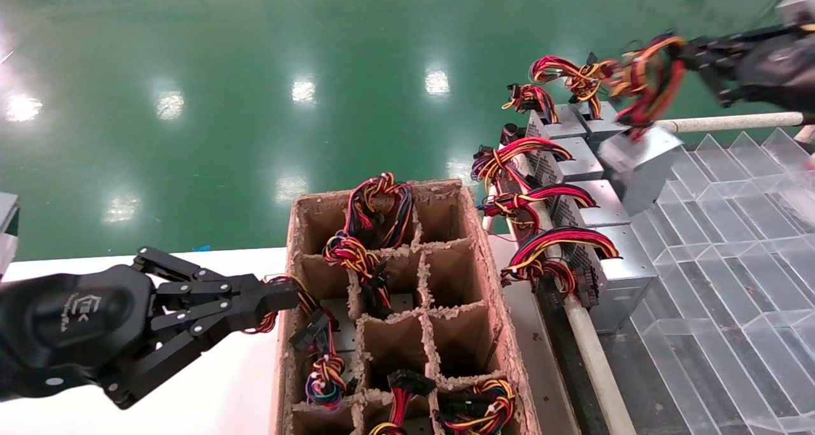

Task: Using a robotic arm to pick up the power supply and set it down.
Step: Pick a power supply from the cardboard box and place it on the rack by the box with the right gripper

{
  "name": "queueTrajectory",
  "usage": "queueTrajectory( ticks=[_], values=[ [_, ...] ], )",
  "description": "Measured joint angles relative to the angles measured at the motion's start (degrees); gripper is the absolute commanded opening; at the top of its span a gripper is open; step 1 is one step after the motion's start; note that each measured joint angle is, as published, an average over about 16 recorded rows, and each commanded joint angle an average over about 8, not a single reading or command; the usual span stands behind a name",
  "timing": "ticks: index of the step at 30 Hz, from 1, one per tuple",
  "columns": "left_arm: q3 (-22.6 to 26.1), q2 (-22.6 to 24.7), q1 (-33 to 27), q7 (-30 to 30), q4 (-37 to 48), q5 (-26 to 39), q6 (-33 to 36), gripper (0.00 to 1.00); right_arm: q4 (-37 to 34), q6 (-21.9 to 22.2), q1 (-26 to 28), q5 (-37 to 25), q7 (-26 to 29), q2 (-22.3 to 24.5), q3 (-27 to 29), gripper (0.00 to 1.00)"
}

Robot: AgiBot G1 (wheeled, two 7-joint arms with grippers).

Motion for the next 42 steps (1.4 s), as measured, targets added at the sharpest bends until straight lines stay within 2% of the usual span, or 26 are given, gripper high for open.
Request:
queueTrajectory(
  ticks=[8, 22, 42],
  values=[
    [0.00, 0.00, 0.00, 0.00, 0.00, 0.00, 0.00, 0.00, -0.36, 0.33, -0.71, 1.24, 0.17, -2.35, 0.87, 0.00],
    [0.00, 0.00, 0.00, 0.00, 0.00, 0.00, 0.00, 0.00, -1.01, 0.07, -2.01, 1.72, 0.32, -2.77, 1.21, 0.00],
    [0.00, 0.00, 0.00, 0.00, 0.00, 0.00, 0.00, 0.00, -1.51, 7.93, -5.84, 5.03, -1.30, -5.06, 3.46, 0.00]
  ],
)
